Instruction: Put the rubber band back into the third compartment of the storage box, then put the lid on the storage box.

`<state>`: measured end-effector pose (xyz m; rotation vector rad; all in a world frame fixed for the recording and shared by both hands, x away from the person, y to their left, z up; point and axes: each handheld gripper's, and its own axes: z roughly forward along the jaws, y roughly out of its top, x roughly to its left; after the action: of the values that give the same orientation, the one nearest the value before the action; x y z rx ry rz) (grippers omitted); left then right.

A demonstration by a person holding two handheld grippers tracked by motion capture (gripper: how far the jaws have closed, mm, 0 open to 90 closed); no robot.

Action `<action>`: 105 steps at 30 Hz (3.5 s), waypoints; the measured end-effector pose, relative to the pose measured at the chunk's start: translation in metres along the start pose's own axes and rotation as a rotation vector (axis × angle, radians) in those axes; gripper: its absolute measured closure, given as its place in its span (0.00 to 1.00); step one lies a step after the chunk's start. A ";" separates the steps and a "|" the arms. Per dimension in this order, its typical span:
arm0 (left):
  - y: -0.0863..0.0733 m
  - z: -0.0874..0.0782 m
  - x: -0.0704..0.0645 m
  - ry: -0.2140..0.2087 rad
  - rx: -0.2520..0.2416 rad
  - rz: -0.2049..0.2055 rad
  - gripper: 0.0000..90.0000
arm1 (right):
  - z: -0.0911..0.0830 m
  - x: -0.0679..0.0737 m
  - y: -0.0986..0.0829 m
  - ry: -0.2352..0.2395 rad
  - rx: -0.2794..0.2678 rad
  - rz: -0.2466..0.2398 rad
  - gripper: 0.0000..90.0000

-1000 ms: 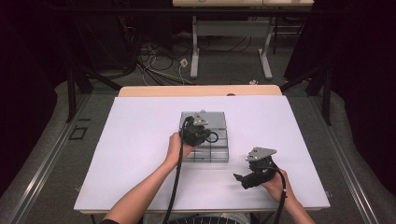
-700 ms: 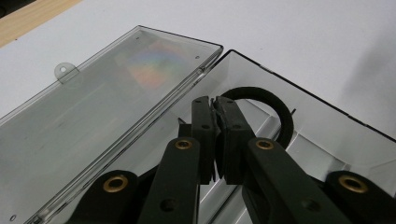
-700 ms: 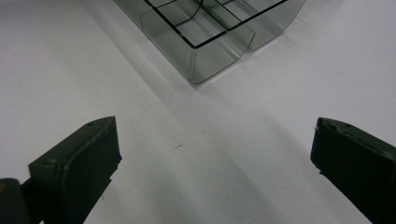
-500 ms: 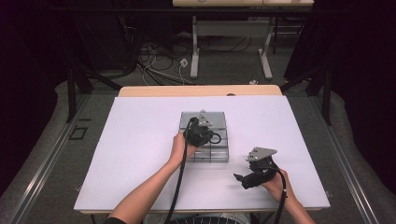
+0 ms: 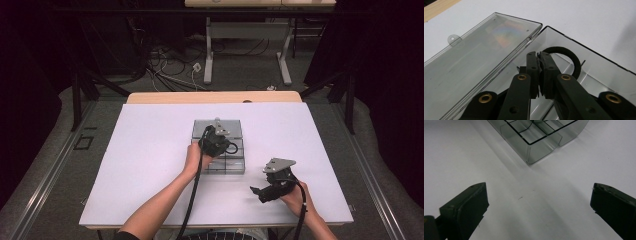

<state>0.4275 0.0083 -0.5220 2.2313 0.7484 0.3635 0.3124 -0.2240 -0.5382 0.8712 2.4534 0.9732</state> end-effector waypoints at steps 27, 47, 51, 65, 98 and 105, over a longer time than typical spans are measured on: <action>-0.014 -0.021 0.003 0.007 -0.029 -0.047 0.54 | -0.001 0.001 0.000 0.002 0.006 -0.009 0.02; -0.043 -0.049 0.021 0.009 0.106 -0.060 0.16 | 0.000 0.004 0.003 0.004 -0.010 -0.026 0.02; -0.045 -0.049 0.023 -0.001 0.120 -0.092 0.08 | -0.002 0.005 0.004 0.009 -0.011 -0.023 0.02; -0.049 -0.049 0.024 -0.010 0.118 -0.091 0.19 | 0.002 0.005 0.006 0.022 0.002 -0.031 0.02; -0.055 -0.035 0.021 -0.025 0.127 -0.100 0.61 | 0.007 0.007 0.006 0.027 0.017 -0.066 0.02; -0.057 -0.030 0.022 -0.027 0.112 -0.124 0.63 | 0.007 0.007 0.007 0.028 0.018 -0.060 0.02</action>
<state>0.4080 0.0704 -0.5419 2.2756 0.9070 0.2353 0.3134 -0.2126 -0.5389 0.7902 2.5000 0.9501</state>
